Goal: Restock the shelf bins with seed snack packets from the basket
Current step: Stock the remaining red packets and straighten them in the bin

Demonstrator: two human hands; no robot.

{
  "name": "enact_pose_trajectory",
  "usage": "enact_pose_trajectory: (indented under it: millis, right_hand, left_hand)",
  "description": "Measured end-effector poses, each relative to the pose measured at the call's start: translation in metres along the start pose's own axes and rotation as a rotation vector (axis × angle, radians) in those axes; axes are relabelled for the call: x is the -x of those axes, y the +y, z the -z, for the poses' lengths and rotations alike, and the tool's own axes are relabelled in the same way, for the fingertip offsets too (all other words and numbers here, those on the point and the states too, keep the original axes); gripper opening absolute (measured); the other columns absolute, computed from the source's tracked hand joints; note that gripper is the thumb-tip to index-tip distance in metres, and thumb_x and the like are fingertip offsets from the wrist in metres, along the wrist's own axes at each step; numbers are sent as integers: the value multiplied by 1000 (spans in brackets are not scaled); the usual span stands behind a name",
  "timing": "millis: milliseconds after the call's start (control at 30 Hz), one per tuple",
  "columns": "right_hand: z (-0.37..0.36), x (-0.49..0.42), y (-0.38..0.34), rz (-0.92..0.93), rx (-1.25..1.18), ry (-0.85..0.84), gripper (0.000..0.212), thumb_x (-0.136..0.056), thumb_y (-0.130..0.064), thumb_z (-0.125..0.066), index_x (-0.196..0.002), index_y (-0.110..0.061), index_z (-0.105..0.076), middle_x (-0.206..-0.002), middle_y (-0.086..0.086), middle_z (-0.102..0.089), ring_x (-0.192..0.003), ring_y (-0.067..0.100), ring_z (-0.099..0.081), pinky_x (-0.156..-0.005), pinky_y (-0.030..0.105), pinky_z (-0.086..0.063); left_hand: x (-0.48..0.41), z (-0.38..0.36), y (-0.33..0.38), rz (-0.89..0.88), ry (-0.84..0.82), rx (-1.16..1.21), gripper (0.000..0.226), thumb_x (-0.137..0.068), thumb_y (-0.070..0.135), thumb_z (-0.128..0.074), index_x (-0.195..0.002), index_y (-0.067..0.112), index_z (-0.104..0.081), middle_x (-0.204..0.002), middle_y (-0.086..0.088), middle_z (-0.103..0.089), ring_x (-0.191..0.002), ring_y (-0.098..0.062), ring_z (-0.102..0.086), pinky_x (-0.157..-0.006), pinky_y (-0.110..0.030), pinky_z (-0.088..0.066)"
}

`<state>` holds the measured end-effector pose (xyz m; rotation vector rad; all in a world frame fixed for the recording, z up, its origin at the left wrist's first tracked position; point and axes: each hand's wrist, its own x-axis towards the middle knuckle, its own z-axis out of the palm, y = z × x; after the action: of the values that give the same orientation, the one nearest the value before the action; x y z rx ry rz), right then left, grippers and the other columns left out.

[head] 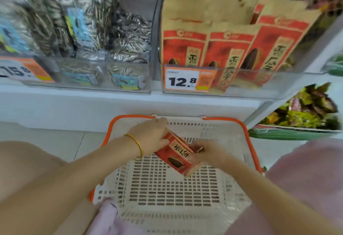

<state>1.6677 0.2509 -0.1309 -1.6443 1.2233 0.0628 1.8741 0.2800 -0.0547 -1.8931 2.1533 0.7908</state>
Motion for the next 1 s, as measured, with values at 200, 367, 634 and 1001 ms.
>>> enact_pose_trajectory:
  millis: [200, 367, 634, 1001]
  right_hand:
    - [100, 83, -42, 250, -151, 261, 26, -78, -10, -74, -102, -13, -65, -98, 4, -66, -88, 19, -65, -82, 36, -53]
    - [154, 132, -86, 457, -104, 536, 37, -81, -3, -70, -115, -12, -58, -104, 4, -68, -94, 15, -62, -76, 20, -47]
    - [218, 133, -97, 481, 40, 914, 27, -81, -13, -71, -102, -20, -57, -98, -1, -61, -96, 19, -60, -84, 35, -51]
    - [214, 100, -76, 319, -18, 831, 43, -80, -15, -73, -114, -13, -47, -97, -5, -63, -90, 14, -61, -79, 32, -51]
  left_hand:
    - [13, 93, 85, -167, 262, 39, 17, -93, 27, -53, -104, 16, -47, -102, -4, -60, -95, -23, -57, -77, -36, -47]
    - [31, 166, 147, -408, 676, -73, 11, -92, 26, -53, -99, 17, -54, -84, 7, -53, -82, -17, -50, -68, -35, -38]
    - [5, 213, 183, -555, 926, 7, 13, -93, 18, -53, -103, 16, -60, -100, 3, -60, -93, -13, -53, -75, -23, -37]
    - [-45, 202, 174, -491, 822, -117, 20, -92, 19, -53, -109, 14, -63, -102, -4, -61, -97, -22, -56, -85, -41, -45]
